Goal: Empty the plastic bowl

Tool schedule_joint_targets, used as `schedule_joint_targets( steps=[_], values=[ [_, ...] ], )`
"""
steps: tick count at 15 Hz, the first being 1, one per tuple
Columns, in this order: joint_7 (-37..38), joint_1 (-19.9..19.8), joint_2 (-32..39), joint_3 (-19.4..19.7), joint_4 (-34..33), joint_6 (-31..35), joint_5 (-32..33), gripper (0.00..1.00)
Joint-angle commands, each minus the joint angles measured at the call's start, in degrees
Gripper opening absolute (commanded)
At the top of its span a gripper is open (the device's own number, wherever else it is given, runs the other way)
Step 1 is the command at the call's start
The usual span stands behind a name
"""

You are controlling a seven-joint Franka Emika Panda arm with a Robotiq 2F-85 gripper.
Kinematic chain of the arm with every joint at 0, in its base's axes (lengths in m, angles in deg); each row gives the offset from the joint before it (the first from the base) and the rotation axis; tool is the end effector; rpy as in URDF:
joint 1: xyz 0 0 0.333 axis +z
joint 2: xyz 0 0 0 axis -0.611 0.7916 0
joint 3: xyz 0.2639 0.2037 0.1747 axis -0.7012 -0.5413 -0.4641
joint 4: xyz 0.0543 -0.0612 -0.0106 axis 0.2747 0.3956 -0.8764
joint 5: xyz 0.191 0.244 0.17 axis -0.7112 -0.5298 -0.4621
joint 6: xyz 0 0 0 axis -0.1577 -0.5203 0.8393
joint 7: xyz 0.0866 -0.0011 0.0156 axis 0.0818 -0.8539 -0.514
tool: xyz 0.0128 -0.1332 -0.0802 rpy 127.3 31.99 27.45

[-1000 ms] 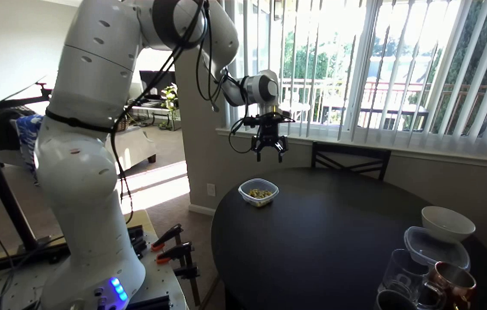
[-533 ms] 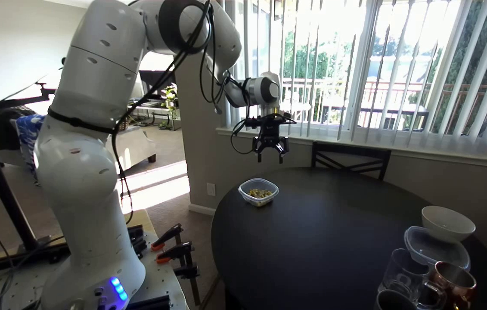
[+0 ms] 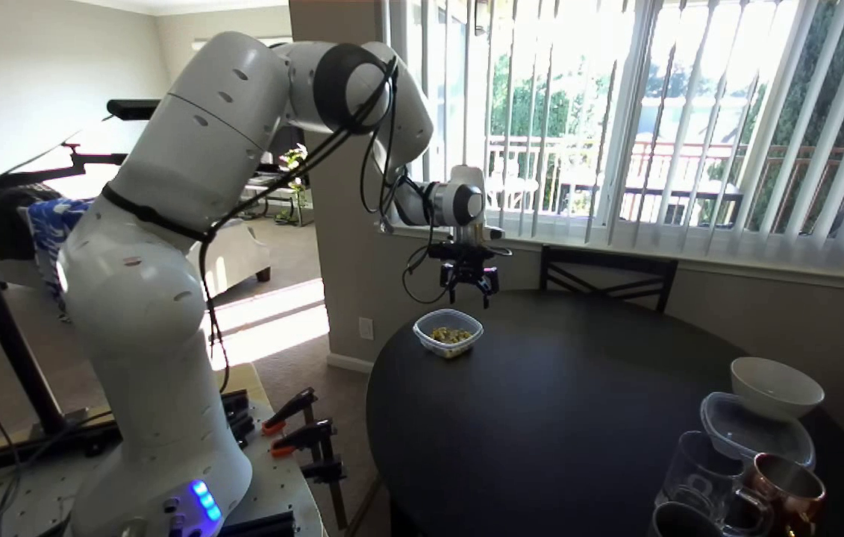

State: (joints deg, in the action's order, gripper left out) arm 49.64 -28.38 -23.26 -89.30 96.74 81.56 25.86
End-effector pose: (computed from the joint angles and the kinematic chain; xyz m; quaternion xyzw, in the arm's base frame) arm 0.6529 0.1718 0.2209 0.9705 0.2321 -0.0236 0.0602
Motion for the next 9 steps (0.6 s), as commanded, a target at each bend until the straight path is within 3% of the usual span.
schedule_joint_targets(
  steps=[1,5,9],
  values=[
    [-1.67,-1.32,3.16,0.11,-0.46,7.29,-4.72,1.00],
    [-4.72,-4.39,7.20,-1.89,-1.07,13.83,-10.22,1.00],
    [-7.92,-6.51,12.17,-3.54,-3.87,15.61,-14.66,1.00]
  ],
)
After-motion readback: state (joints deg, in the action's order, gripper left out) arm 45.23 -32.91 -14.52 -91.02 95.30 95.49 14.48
